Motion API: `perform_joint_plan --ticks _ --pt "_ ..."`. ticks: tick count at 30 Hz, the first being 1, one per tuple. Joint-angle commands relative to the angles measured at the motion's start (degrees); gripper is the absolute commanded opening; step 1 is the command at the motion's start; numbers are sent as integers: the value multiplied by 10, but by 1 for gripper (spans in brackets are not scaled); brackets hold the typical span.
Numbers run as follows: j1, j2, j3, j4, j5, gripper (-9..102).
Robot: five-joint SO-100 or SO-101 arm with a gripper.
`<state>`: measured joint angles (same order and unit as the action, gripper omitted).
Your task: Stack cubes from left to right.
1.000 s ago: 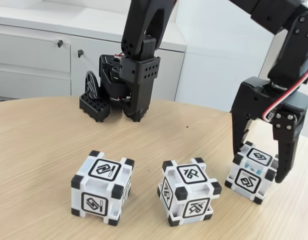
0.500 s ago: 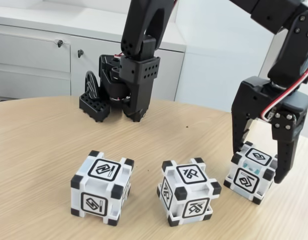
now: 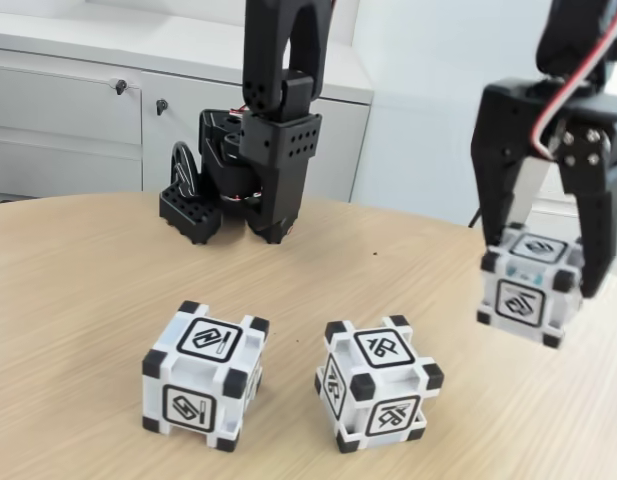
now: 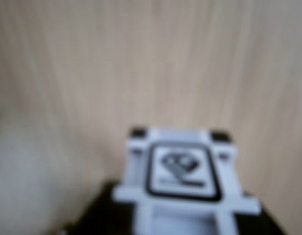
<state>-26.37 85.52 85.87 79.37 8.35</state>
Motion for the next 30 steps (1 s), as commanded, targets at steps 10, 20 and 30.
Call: perform_joint_plan --ticks 10,20,30 --pt "238 171 -19 73 -127 17" --pt "399 172 -17 73 -235 16" --pt "501 162 -8 73 -269 16"
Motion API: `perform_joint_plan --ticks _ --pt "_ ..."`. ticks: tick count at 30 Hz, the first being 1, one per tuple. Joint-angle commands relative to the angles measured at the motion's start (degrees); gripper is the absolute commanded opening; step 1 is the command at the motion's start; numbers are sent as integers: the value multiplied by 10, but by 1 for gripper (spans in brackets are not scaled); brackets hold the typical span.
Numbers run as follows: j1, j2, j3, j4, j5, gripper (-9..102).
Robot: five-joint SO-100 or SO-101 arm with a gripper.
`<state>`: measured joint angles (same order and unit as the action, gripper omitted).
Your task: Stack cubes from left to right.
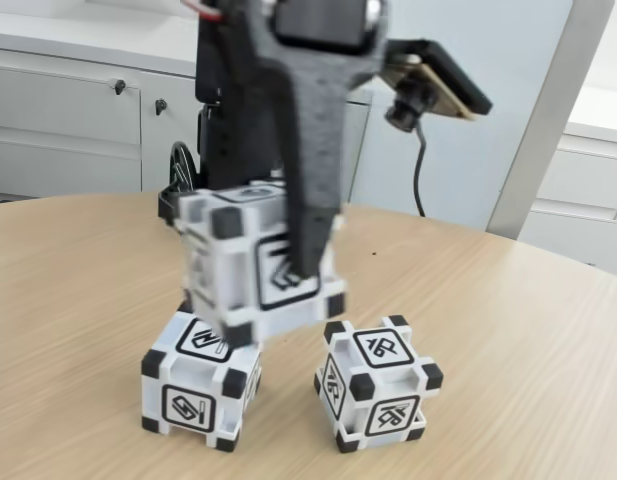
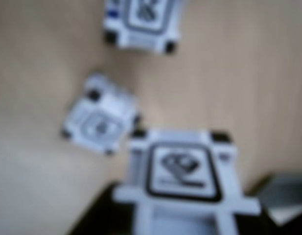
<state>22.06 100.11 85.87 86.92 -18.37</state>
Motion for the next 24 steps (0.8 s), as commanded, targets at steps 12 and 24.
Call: perform_joint_plan --ticks 12,24 --pt "35 27 54 -2 -2 16" --pt "36 16 58 -1 19 16"
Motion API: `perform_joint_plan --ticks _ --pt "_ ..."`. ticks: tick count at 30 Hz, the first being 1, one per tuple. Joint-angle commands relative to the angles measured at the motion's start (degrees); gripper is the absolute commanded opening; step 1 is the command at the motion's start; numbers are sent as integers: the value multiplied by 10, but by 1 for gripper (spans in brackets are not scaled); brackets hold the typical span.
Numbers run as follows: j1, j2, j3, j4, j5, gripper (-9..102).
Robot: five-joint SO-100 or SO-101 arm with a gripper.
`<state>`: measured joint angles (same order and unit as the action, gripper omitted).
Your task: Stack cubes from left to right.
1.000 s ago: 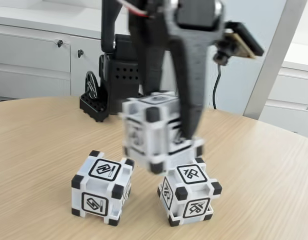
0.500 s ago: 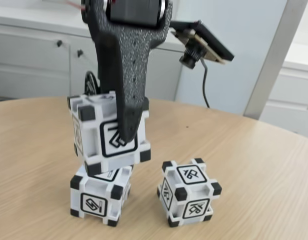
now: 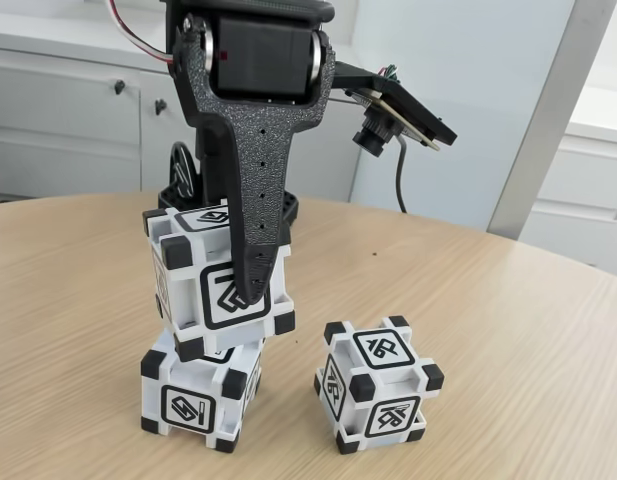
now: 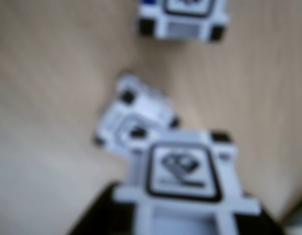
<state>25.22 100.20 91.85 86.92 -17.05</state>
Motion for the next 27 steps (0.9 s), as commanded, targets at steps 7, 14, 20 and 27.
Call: perform_joint_plan --ticks 7,14,20,27 --pt "4 24 40 -2 -9 16" --pt "4 25 69 -4 -11 16" --pt "4 25 69 -4 -10 24" --pt "4 25 69 -4 -12 31"
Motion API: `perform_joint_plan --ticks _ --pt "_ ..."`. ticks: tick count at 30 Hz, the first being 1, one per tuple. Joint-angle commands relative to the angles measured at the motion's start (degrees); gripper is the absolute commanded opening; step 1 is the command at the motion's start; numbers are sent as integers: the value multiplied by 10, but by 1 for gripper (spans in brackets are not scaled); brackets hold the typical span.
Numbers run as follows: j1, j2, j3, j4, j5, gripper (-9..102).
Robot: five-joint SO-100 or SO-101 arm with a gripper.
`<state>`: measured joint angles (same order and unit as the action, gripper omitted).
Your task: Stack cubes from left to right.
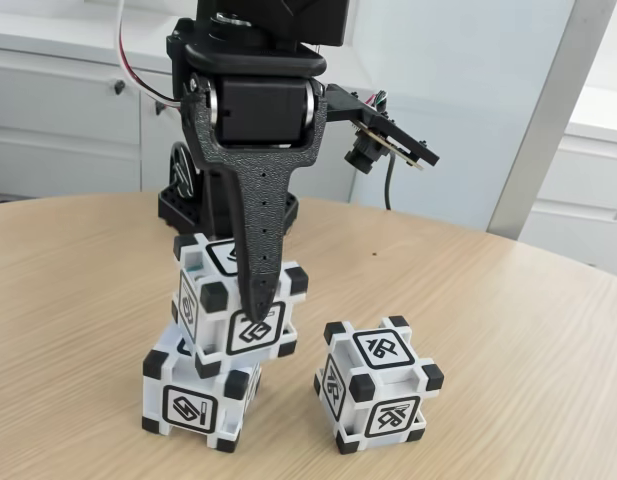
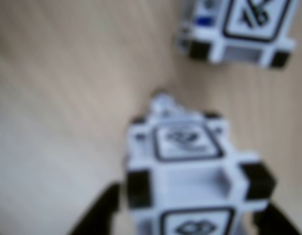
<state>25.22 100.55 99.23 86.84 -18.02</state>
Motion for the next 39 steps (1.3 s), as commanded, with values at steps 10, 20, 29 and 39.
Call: perform_joint_plan --ticks 10,20,29,39 --pt "4 23 -13 -1 12 34" --pt "-16 159 -15 67 24 36" --pt "-173 229 -14 76 53 37" --pt "-219 158 -6 -19 92 37"
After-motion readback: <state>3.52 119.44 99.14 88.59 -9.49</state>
